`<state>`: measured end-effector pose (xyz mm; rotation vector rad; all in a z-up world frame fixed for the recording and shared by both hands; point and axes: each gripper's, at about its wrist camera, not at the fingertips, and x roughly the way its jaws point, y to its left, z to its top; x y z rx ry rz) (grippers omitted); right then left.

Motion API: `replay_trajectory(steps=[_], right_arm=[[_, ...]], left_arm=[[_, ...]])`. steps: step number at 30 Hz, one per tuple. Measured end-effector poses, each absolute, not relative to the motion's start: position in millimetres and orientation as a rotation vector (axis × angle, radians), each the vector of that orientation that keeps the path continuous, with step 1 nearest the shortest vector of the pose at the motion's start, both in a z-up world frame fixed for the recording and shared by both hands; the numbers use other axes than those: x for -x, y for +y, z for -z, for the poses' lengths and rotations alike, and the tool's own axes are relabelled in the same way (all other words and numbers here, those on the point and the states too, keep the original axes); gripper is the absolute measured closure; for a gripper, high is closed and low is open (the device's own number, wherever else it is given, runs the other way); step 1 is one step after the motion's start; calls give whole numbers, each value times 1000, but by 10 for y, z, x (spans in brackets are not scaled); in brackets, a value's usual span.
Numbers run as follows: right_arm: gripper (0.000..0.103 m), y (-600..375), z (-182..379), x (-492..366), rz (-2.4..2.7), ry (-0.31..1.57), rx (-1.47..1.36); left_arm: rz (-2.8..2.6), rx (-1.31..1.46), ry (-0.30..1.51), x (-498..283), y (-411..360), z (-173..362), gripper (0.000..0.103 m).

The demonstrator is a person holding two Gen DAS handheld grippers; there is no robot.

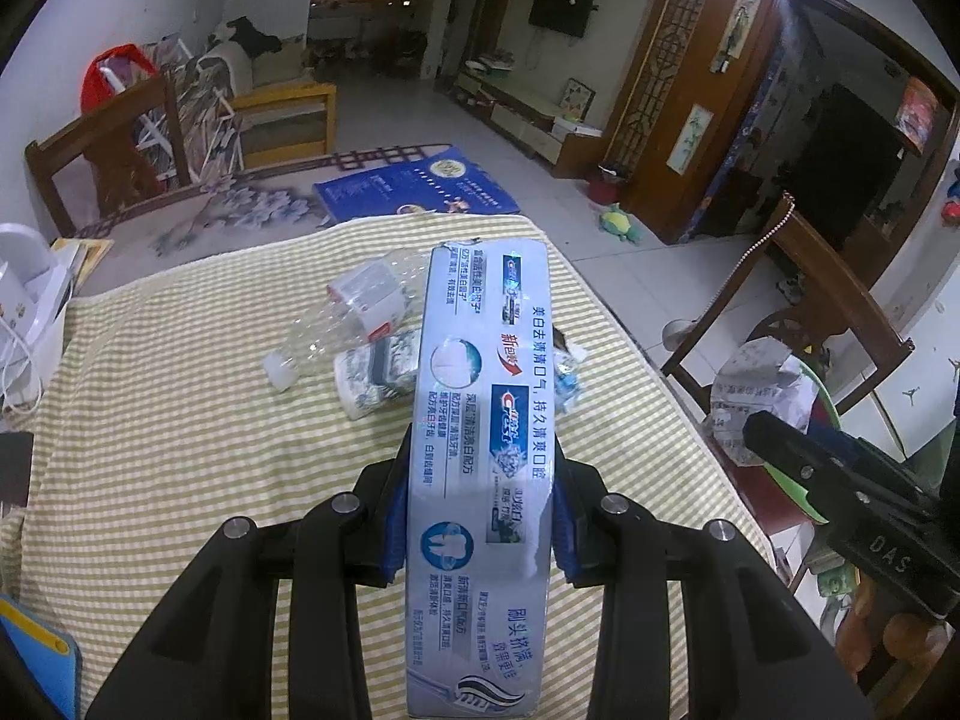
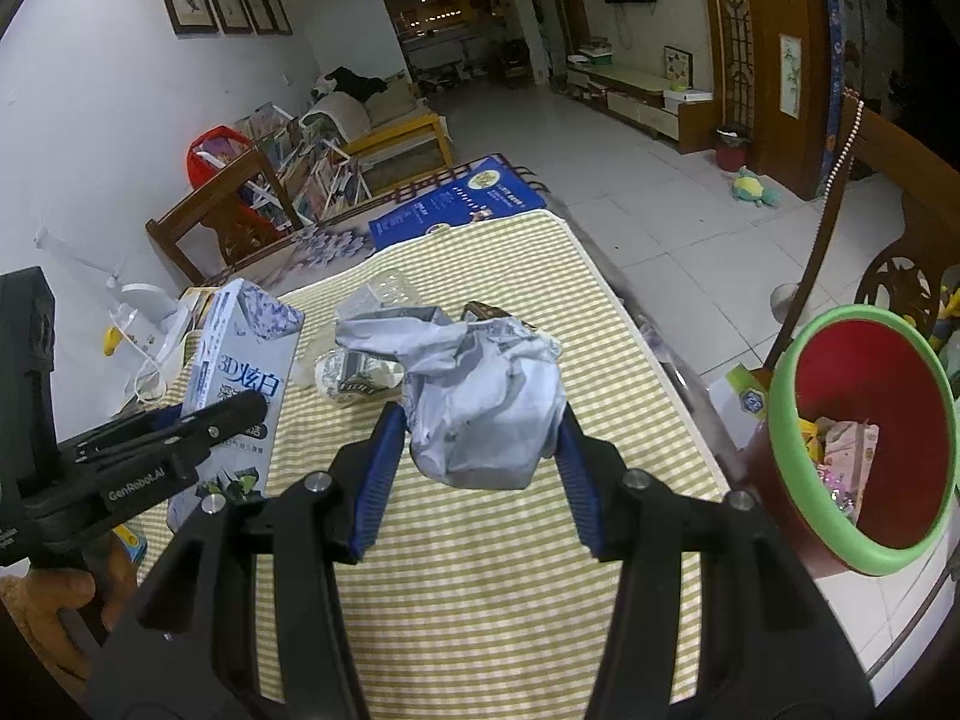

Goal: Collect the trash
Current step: 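Carry the toothpaste box and crumpled paper toward the red bucket with both tools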

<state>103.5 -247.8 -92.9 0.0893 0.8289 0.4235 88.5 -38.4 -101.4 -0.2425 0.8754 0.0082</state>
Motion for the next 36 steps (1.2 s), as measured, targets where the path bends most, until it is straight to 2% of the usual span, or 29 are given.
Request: replay_trajectory(steps=[36], right_arm=[[54,-3278,974,-1267,-372,832,-144]], left_arm=[[36,181,899,-1180,-1201,1038,68]])
